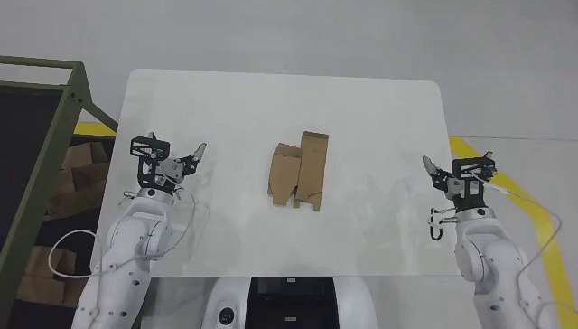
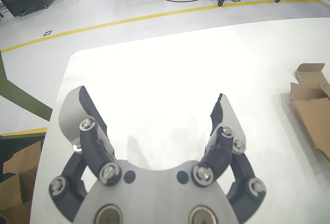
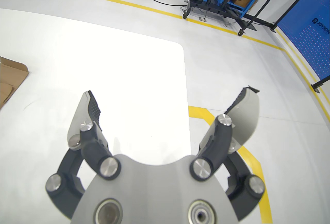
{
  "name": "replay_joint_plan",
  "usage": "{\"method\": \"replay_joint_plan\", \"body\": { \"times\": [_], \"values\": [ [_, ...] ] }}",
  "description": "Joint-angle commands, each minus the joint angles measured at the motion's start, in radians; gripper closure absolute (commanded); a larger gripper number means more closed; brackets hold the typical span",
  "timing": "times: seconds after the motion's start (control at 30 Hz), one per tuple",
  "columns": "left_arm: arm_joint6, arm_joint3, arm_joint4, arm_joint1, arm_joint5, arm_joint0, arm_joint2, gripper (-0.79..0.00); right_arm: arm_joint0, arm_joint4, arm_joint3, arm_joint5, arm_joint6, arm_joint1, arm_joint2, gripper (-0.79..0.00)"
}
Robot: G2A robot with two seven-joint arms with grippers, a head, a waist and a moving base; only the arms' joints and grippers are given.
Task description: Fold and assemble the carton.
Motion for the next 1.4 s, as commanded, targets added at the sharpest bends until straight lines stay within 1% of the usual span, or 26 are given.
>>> {"method": "replay_joint_plan", "body": {
  "times": [0.0, 0.63, 0.7, 0.77, 0.93, 1.13, 1.17, 1.2, 1.37],
  "values": [
    [0.000, 0.000, 0.000, 0.000, 0.000, 0.000, 0.000, -0.784, 0.000, 0.000, 0.000, 0.000, 0.000, 0.000, 0.000, -0.785],
    [0.000, 0.000, 0.000, 0.000, 0.000, 0.000, 0.000, -0.784, 0.000, 0.000, 0.000, 0.000, 0.000, 0.000, 0.000, -0.785],
    [0.009, -0.003, -0.015, -0.001, -0.011, -0.005, 0.000, -0.785, 0.000, 0.000, 0.000, 0.000, 0.000, 0.000, 0.000, -0.785],
    [0.035, 0.001, -0.038, 0.000, -0.058, -0.007, -0.007, -0.785, 0.001, 0.001, 0.000, -0.001, 0.000, 0.000, 0.000, -0.785],
    [0.051, 0.023, -0.093, 0.004, -0.174, -0.030, -0.036, -0.785, 0.002, 0.000, -0.013, -0.038, -0.018, 0.000, 0.007, -0.785],
    [0.084, 0.054, -0.173, 0.014, -0.378, -0.071, -0.076, -0.785, -0.002, 0.044, -0.057, -0.175, -0.012, 0.006, 0.036, -0.785],
    [0.088, 0.063, -0.199, 0.016, -0.423, -0.075, -0.079, -0.785, -0.002, 0.058, -0.066, -0.196, -0.005, 0.007, 0.044, -0.785],
    [0.079, 0.073, -0.216, 0.018, -0.445, -0.081, -0.092, -0.785, -0.002, 0.064, -0.074, -0.209, 0.006, 0.008, 0.053, -0.785],
    [0.074, 0.076, -0.217, 0.018, -0.442, -0.083, -0.098, -0.785, -0.002, 0.064, -0.074, -0.209, 0.006, 0.008, 0.053, -0.785]
  ]
}}
